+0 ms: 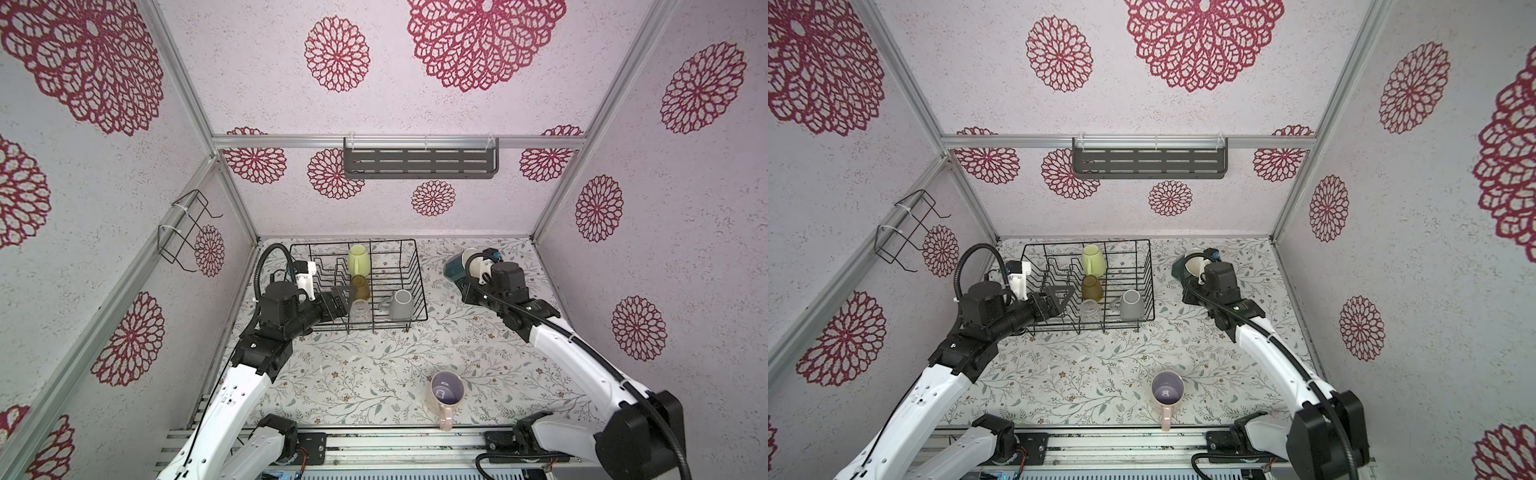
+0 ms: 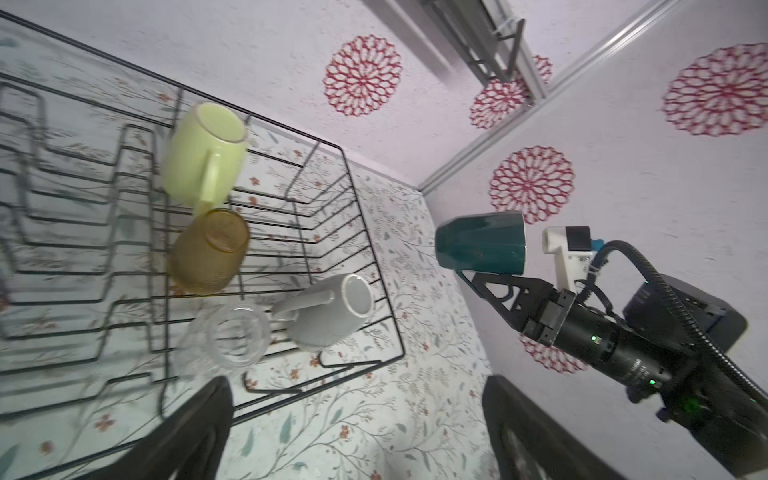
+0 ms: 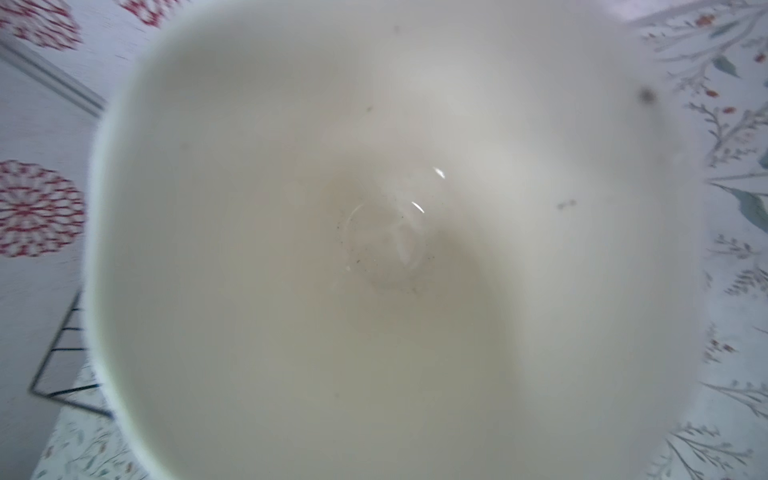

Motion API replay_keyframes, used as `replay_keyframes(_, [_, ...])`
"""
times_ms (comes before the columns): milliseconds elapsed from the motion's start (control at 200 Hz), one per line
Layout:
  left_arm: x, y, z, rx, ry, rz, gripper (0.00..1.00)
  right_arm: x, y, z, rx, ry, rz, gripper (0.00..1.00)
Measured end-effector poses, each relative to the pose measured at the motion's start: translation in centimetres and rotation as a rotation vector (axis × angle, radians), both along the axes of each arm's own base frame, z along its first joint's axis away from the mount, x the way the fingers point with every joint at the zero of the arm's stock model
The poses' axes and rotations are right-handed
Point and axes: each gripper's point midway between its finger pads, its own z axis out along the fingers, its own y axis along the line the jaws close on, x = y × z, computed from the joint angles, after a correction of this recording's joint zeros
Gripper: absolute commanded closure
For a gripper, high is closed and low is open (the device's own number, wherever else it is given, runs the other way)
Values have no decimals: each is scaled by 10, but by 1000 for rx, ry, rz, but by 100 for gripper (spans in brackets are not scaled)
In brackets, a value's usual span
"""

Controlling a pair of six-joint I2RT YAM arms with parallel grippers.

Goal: Load the cups into the dish rack
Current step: 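Lift and tip the dark-green mug toward the left gripper while the left gripper approaches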

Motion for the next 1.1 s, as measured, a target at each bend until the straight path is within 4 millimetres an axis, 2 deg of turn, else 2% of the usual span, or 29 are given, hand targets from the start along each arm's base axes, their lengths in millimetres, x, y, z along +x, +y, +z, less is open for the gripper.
replay_keyframes(165, [0,-24,25,-137,-45,-128,3,-17,28,44,210,-95,139,100])
replay_keyframes(300, [-4,-39,43,-238,-82,-225,3,-32,49,69,398,-126,255,100])
replay_keyframes(455, [-12,-57,54,-308,-97,-328,3,-49,65,88,560,-138,363,100])
replay_keyframes(741, [-46,-98,78,-369,-163,-508,3,-86,89,123,722,-193,562,100])
replay_keyframes(926, [-45,-100,83,-383,-171,-507,3,-114,104,152,819,-231,737,100])
replay_keyframes(1101, [-51,-106,92,-398,-195,-525,3,-129,121,156,851,-185,850,100])
